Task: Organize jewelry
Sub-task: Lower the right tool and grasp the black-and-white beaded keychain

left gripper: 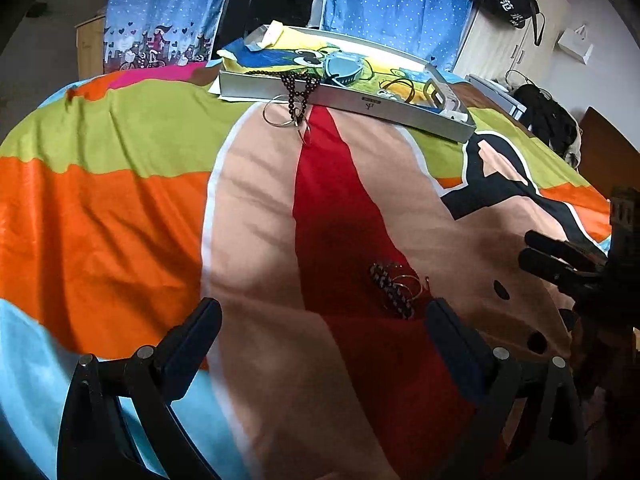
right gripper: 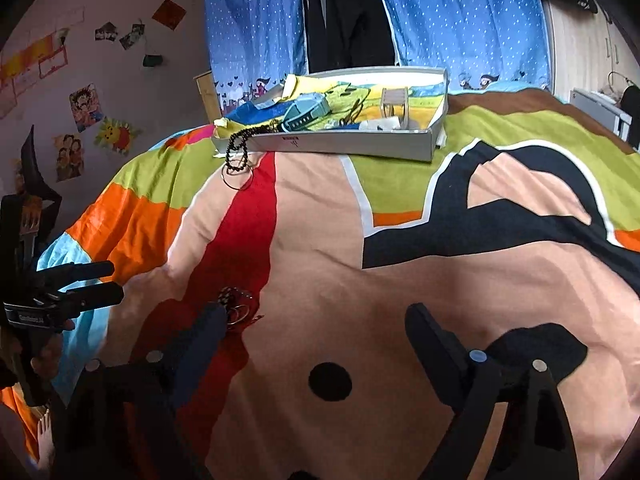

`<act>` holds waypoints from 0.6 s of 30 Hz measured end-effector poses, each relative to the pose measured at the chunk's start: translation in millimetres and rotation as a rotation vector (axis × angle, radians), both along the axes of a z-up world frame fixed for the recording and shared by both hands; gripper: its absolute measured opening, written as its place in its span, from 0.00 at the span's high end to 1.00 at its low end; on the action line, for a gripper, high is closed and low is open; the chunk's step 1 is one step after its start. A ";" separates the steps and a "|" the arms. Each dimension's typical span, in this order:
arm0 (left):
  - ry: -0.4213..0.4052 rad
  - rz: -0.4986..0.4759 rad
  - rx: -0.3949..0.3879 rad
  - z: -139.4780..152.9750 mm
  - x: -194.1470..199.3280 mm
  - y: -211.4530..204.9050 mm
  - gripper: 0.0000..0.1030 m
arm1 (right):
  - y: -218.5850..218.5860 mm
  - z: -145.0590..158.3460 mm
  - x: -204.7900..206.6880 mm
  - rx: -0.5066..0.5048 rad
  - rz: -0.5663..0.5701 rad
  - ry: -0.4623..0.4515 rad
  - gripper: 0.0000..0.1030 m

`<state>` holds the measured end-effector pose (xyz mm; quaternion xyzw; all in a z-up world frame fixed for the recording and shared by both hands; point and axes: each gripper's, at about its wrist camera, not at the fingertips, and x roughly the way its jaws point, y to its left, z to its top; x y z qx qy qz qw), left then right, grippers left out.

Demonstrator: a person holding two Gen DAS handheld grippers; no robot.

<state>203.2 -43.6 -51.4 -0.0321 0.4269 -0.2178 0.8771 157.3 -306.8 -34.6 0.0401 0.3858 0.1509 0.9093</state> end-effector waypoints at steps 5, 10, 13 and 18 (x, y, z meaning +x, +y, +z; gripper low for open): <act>0.016 0.007 0.013 -7.5 7.9 1.3 0.03 | -4.0 -11.9 8.9 0.050 0.012 0.044 0.28; 0.026 0.022 0.030 -14.3 10.2 6.7 0.03 | 10.4 -17.9 11.1 0.062 0.069 0.062 0.39; 0.028 0.036 0.031 -15.1 12.1 12.1 0.03 | 23.8 -21.8 13.0 0.059 0.107 0.070 0.46; 0.014 0.060 0.032 -10.3 24.1 26.6 0.03 | 48.3 -27.1 21.0 0.070 0.168 0.089 0.57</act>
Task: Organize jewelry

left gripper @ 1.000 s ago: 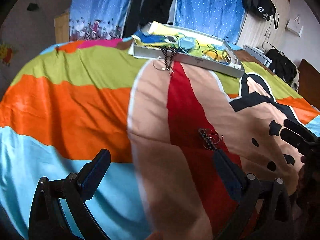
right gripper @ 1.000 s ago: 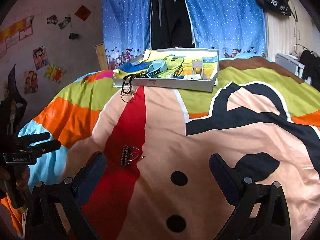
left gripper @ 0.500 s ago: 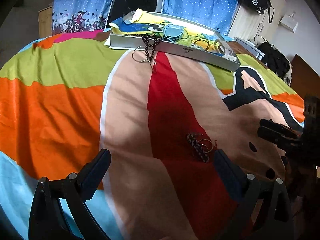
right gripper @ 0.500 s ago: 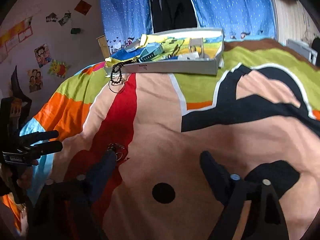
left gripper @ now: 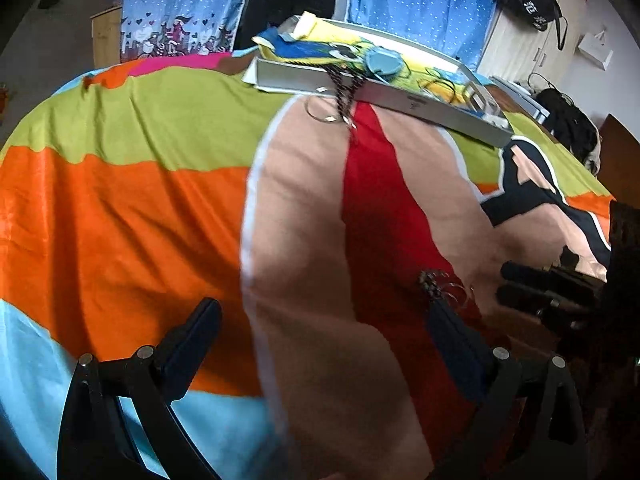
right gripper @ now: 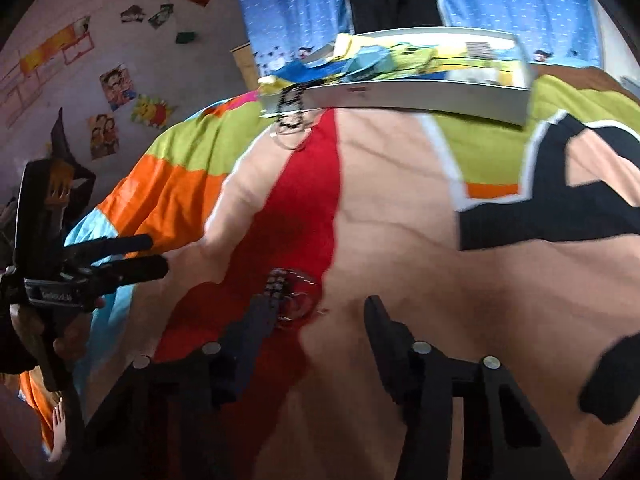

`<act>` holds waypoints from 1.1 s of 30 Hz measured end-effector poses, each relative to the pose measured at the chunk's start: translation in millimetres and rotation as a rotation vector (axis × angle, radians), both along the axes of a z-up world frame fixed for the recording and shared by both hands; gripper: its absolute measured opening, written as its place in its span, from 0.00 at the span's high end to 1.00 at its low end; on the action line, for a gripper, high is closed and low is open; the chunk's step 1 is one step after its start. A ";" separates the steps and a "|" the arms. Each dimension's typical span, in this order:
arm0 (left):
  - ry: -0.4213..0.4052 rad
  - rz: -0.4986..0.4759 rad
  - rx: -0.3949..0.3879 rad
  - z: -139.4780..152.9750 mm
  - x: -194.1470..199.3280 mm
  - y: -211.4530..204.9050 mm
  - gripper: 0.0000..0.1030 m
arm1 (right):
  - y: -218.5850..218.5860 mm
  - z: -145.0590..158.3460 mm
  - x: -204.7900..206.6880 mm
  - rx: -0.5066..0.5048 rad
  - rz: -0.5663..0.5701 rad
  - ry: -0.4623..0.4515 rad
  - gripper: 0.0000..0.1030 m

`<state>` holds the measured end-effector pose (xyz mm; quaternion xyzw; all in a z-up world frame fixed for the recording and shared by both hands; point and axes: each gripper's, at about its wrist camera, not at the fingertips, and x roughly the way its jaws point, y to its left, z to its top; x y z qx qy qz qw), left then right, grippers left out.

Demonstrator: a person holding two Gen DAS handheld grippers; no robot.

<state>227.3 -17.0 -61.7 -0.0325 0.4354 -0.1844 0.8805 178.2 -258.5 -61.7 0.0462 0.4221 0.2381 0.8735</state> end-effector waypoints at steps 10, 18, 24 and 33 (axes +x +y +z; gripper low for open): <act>-0.034 -0.030 0.000 0.1 37.0 17.4 0.03 | 56.5 -18.5 26.6 -0.053 -0.009 0.085 0.79; -0.020 -0.076 -0.018 -15.2 65.8 16.6 0.03 | 61.8 -30.3 32.6 -0.081 -0.114 0.135 0.79; -0.013 -0.096 -0.021 -23.2 78.1 12.1 0.03 | 53.6 -34.0 32.7 -0.083 -0.180 0.147 0.86; -0.057 -0.100 -0.018 -23.2 94.4 -0.6 0.04 | 44.5 -31.4 48.0 -0.043 -0.248 0.096 0.86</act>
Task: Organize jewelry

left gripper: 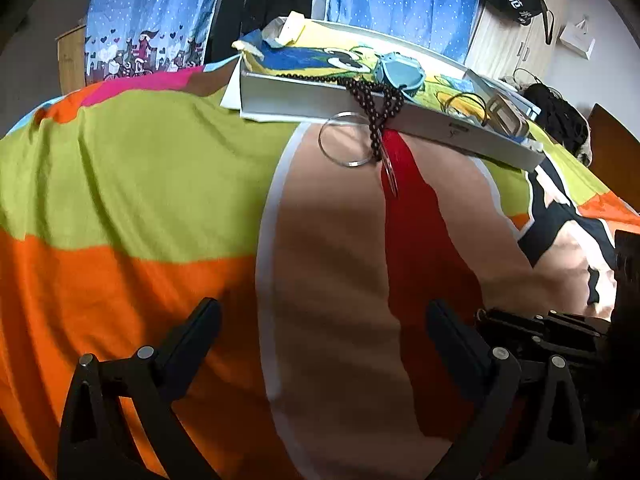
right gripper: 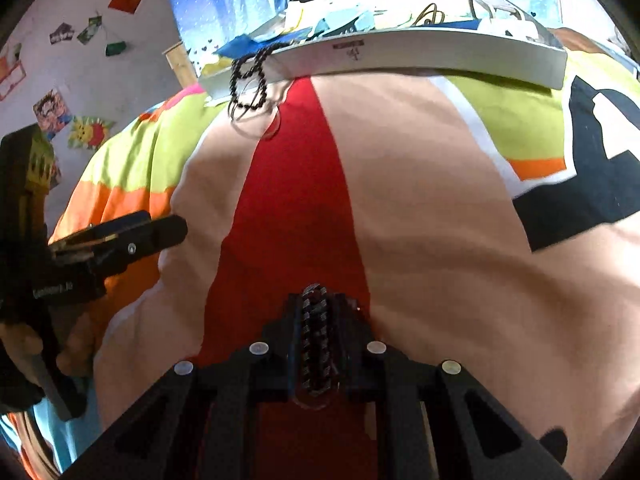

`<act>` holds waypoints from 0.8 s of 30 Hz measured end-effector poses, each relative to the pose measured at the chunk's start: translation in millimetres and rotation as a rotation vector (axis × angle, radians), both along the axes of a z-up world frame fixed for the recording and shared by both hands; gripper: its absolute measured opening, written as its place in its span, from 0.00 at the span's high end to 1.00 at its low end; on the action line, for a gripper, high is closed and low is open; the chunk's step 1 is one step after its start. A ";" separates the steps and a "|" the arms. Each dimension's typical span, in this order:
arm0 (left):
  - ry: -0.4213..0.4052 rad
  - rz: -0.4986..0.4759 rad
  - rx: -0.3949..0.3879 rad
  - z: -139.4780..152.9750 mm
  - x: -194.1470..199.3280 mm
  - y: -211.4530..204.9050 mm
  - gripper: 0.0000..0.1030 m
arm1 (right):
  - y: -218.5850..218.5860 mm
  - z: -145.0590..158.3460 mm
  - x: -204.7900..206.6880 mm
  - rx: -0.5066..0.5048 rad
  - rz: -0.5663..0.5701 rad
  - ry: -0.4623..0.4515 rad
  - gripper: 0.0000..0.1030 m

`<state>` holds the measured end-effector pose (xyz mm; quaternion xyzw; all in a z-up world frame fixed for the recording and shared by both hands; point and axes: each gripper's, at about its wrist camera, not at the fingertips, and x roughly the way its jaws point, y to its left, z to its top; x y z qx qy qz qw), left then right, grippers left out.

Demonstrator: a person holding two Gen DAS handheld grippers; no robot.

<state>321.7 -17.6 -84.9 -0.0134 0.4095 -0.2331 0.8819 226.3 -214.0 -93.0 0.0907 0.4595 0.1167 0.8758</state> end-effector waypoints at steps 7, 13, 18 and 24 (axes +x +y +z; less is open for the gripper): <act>-0.036 0.037 -0.058 10.5 22.5 -5.4 0.21 | -7.1 4.8 25.3 0.050 -0.025 -0.055 0.86; -0.042 0.018 -0.121 20.7 39.6 -18.7 0.43 | -11.1 12.1 39.8 0.078 -0.028 -0.083 0.86; 0.000 0.015 -0.154 20.6 51.9 -28.9 0.71 | -15.5 16.7 47.7 0.103 -0.033 -0.093 0.86; 0.060 0.021 -0.222 21.1 59.7 -26.0 1.00 | -15.8 24.0 53.1 0.114 -0.027 -0.105 0.86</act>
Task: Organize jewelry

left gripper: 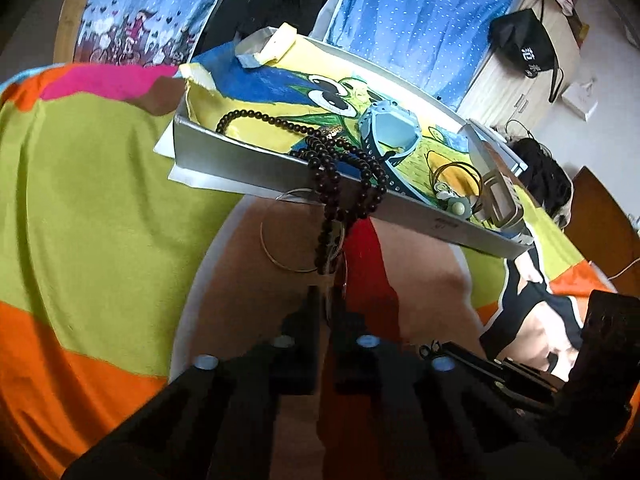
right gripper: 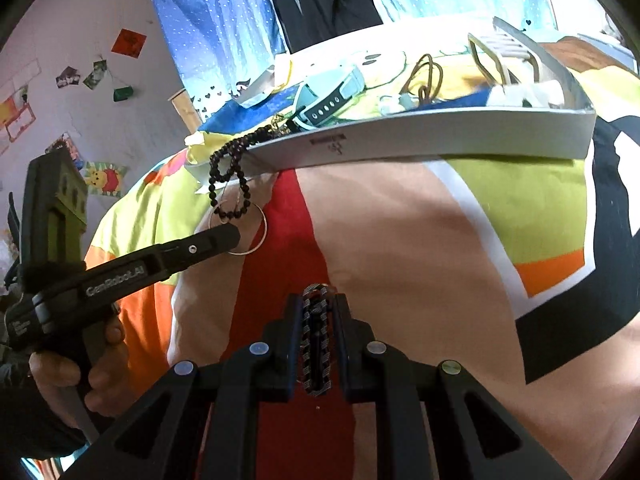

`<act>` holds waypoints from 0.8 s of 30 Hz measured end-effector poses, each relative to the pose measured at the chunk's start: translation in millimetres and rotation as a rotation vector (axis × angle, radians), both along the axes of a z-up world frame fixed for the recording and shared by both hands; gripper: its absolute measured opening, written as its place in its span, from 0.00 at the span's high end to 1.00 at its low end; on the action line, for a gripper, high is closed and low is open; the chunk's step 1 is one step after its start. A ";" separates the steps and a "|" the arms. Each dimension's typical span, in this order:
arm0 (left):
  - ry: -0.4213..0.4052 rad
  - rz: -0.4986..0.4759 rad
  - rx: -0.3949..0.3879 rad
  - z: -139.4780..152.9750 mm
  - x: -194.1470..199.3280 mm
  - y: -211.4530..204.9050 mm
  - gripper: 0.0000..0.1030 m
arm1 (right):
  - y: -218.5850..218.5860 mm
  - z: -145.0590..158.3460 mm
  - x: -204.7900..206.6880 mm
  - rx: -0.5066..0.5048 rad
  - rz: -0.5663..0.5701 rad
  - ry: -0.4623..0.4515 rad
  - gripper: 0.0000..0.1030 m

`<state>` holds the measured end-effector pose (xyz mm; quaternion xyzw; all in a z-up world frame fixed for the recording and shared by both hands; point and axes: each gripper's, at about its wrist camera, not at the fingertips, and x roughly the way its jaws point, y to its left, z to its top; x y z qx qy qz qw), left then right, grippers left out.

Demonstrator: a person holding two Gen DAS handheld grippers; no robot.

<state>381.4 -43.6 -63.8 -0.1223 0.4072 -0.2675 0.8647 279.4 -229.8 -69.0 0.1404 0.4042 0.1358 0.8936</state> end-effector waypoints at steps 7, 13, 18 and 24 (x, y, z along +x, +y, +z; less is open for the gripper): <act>-0.010 -0.048 0.044 17.8 -11.9 -6.1 1.00 | -5.5 10.0 -7.1 0.008 0.020 -0.032 0.86; -0.030 -0.082 0.061 43.6 -18.7 -11.6 1.00 | -8.2 24.8 -4.2 0.018 0.027 -0.072 0.86; -0.032 -0.097 0.055 57.1 -20.4 -10.7 1.00 | -12.9 31.7 -2.9 0.031 0.016 -0.091 0.86; -0.052 -0.124 0.054 73.7 -26.4 -14.4 1.00 | -16.2 38.4 -0.9 0.039 0.009 -0.103 0.86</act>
